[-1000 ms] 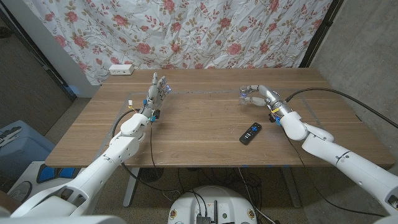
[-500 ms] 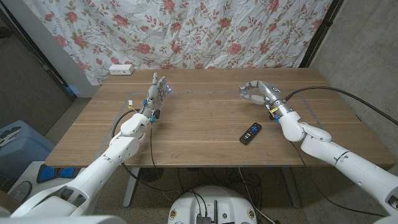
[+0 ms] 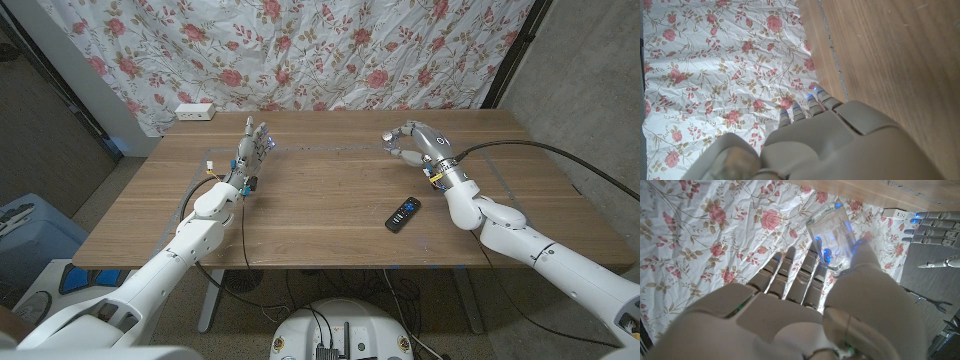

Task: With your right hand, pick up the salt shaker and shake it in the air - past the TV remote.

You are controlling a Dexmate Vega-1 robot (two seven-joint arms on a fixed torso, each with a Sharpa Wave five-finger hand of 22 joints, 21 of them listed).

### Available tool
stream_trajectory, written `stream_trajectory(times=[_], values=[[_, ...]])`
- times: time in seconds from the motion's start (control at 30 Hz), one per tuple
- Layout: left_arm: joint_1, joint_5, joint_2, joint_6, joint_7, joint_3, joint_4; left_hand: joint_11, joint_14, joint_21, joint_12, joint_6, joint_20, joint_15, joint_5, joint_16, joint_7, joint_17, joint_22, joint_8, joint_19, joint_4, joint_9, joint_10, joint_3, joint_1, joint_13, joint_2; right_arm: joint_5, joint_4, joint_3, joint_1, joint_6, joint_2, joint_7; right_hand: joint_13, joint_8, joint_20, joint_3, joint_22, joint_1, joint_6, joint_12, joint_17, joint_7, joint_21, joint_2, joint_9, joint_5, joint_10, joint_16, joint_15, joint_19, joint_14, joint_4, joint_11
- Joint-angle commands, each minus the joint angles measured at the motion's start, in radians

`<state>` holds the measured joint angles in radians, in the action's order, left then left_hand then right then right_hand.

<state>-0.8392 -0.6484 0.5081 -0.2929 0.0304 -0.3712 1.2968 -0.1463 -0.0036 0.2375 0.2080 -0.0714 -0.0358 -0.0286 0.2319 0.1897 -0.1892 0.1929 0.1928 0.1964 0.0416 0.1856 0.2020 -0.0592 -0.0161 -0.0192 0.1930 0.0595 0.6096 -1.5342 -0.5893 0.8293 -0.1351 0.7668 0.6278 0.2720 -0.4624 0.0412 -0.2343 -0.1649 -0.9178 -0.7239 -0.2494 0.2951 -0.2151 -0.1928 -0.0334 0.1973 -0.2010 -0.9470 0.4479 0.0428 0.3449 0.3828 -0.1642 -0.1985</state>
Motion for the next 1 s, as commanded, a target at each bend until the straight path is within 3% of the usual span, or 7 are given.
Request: stream_trajectory(times=[0.03,1.0], values=[[0.0,0.0,0.0,0.0,0.0,0.0,0.0,-0.008,0.004,-0.004,0.004,0.004,-0.025,-0.105,0.008,0.006,-0.009,0.002,0.005,0.005,0.014,0.001,0.002,0.001,-0.006,-0.001,0.004,0.1,0.117,0.017,-0.043,-0.031,0.053,0.0,0.083,0.004,-0.002,0.07,0.001,-0.004,-0.049,-0.017,0.002,0.003,-0.006,-0.003,-0.035,0.005,0.003,-0.034,0.009,0.158,0.014,0.007,0.0,-0.023],[0.0,0.0,0.0,0.0,0.0,0.0,0.0,-0.008,0.004,-0.005,0.004,0.003,-0.025,-0.104,0.008,0.006,-0.01,0.002,0.005,0.004,0.015,0.001,0.001,0.0,-0.007,-0.001,0.004,0.1,0.312,0.049,-0.133,-0.113,0.139,0.049,0.172,0.012,0.008,0.073,-0.011,-0.004,-0.136,-0.015,0.007,0.015,-0.006,-0.002,-0.034,0.006,0.019,-0.041,0.027,0.166,0.026,0.017,-0.013,-0.025]])
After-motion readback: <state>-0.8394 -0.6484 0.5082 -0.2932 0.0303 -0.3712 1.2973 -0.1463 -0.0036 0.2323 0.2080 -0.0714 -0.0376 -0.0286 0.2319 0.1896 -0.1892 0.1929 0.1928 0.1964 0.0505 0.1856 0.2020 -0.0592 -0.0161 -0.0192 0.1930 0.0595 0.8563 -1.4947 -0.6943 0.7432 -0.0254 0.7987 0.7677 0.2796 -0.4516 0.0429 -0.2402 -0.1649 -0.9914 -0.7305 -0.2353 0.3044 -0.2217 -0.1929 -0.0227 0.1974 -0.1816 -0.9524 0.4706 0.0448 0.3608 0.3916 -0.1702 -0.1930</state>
